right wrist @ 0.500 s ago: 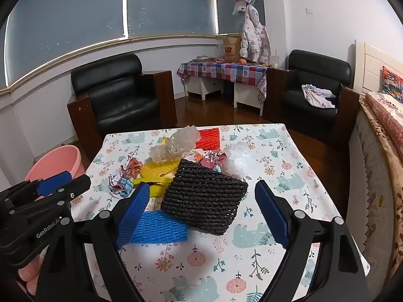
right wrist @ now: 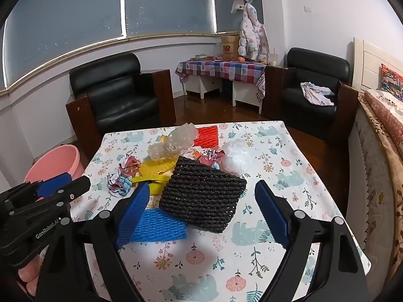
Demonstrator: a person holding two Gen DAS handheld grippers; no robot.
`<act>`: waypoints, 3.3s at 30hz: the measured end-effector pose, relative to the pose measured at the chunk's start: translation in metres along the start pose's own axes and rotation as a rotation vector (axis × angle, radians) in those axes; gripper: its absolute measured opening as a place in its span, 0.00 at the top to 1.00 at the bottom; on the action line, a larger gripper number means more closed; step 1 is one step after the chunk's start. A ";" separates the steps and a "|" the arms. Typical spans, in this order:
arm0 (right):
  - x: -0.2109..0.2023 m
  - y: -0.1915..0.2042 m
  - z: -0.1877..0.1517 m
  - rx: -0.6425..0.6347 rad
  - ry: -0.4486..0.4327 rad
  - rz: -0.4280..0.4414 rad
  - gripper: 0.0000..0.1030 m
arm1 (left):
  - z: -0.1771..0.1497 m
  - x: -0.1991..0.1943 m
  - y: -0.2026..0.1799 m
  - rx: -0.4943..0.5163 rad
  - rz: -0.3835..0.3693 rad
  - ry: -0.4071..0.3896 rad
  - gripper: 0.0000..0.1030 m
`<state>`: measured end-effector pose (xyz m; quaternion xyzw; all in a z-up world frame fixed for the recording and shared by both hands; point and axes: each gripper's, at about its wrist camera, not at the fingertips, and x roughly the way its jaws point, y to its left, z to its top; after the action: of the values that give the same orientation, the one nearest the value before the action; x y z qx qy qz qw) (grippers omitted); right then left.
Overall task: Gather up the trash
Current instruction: 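Move both tools over the trash pile on the table, then grasp the black mesh pad with the right tool while the left tool grasps crumpled patterned paper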
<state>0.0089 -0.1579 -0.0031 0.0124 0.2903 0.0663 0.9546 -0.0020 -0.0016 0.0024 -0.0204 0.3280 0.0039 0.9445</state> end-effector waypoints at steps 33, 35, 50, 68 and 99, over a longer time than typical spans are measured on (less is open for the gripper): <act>0.002 -0.017 -0.004 0.037 0.003 0.010 0.17 | -0.002 0.019 -0.007 0.007 0.002 0.045 0.62; 0.002 -0.017 -0.004 0.038 0.004 0.010 0.17 | -0.002 0.019 -0.007 0.008 0.001 0.045 0.62; 0.009 -0.025 -0.008 0.050 0.017 0.001 0.17 | -0.003 0.020 -0.007 0.007 0.001 0.048 0.62; 0.022 -0.040 -0.014 0.094 0.058 -0.003 0.17 | -0.003 0.034 0.013 -0.048 -0.005 0.095 0.62; 0.045 -0.059 -0.019 0.152 0.122 0.059 0.17 | 0.011 0.084 0.011 -0.021 -0.146 0.126 0.92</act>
<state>0.0428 -0.2104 -0.0472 0.0894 0.3518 0.0729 0.9289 0.0710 0.0089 -0.0414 -0.0544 0.3841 -0.0626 0.9196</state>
